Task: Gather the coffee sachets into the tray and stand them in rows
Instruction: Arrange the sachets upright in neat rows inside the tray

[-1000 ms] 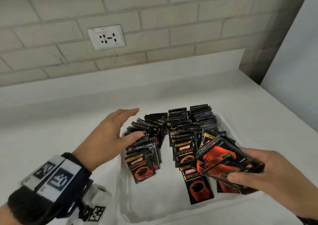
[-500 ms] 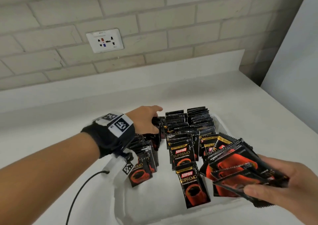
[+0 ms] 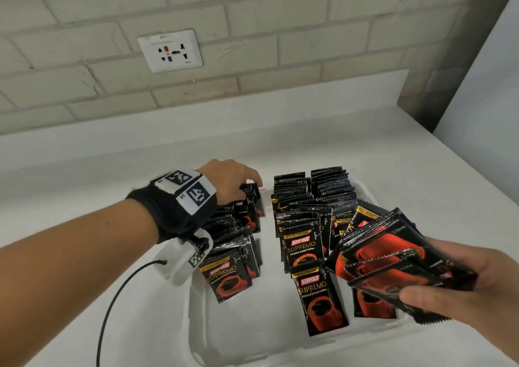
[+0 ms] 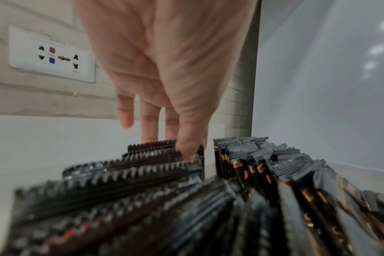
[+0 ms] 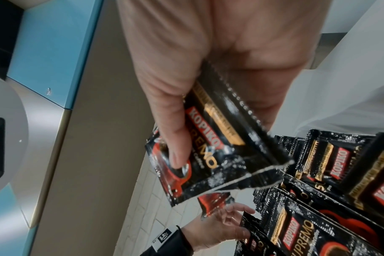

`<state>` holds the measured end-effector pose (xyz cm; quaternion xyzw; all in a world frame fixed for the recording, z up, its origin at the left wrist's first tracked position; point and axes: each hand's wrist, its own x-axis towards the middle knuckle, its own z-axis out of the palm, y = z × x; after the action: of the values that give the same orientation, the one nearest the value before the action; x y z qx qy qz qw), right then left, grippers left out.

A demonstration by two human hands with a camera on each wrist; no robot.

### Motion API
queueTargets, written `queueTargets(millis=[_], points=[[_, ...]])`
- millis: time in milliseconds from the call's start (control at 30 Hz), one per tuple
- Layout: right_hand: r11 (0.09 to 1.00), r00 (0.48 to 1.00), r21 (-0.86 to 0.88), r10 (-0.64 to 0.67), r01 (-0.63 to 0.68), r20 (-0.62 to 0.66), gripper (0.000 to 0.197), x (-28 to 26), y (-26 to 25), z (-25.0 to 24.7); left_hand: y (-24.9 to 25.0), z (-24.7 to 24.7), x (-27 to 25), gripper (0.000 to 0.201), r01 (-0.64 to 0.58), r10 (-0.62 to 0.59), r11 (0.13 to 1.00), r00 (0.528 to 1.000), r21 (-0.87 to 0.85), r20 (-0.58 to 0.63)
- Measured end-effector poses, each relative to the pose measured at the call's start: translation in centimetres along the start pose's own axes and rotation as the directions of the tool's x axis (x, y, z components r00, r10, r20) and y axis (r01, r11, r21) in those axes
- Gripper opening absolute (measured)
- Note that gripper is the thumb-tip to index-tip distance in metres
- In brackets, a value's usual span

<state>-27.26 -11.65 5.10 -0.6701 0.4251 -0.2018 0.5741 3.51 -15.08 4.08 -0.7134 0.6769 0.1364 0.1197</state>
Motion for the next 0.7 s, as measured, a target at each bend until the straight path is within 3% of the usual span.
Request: queueTargets(millis=[333,533,700], points=[[0.999,1.0,0.035,-0.008,0.009,-0.02,0.075,-0.3,0.2,0.0,0.5,0.3,0.1,0.052,-0.178,0.174,0.969,0.984,0.17,0.037],[0.996,0.999,0.088,-0.02,0.023,-0.033,0.075,-0.6,0.7,0.0,0.9,0.0,0.1,0.039,-0.182,0.175,0.911,0.983,0.37,0.053],[0.994,0.999,0.103,-0.026,0.03,-0.046,0.074,-0.8,1.2,-0.1,0.9,0.4,0.1,0.041,-0.208,0.181,0.857,0.978,0.471,0.102]])
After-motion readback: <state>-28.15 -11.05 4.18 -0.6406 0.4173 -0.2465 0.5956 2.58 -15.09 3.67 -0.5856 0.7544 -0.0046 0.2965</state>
